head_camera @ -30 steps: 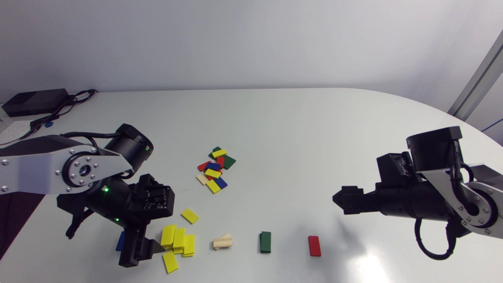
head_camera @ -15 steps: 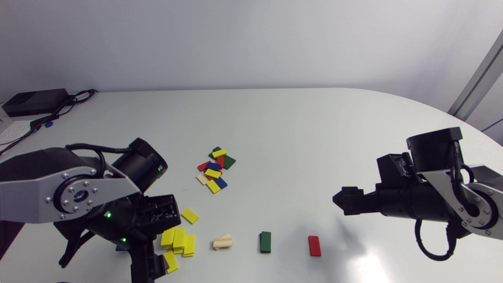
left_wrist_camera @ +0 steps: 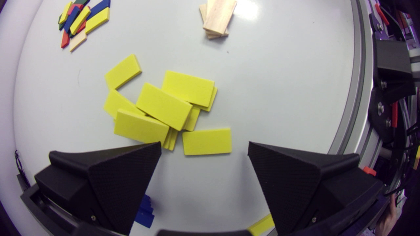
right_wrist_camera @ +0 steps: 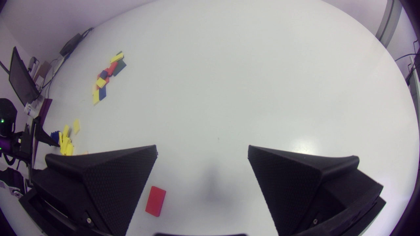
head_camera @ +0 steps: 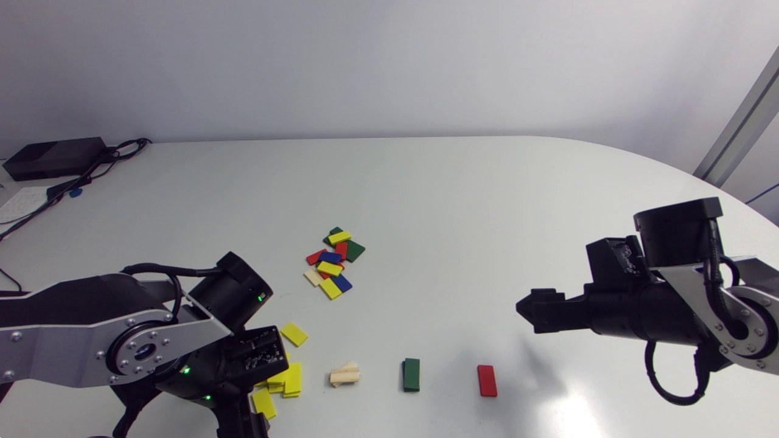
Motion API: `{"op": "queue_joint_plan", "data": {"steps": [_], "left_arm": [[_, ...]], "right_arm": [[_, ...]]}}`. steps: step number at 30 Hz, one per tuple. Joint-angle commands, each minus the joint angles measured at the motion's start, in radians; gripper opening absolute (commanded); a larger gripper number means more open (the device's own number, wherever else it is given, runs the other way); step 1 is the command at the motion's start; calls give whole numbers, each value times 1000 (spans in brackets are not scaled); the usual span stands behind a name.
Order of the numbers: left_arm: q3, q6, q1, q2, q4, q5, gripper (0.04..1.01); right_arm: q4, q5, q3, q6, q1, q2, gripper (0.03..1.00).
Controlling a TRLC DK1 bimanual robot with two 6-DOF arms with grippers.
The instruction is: Take domino bricks one by one from the mixed stack on the table and place each onto the existing stack of the same color.
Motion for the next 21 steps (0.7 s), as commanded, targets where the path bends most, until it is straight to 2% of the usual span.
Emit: {"op": "queue_joint_plan", "data": {"steps": [1,7,12,21], "left_arm": [[-20,-38,-13,38,14,-8,939],[-31,-73,-45,28,11,-11,939],[-54,-82,-48,4,11,-11,939],[-77,-82,-48,12,55,-13,939]], "right_arm": [[2,-3,-32,-5,2,-7,974],[4,-3,-31,-3,8,-4,974],[4,-2,-31,0,22,1,974],[4,-2,-32,1,28,3,974]]}}
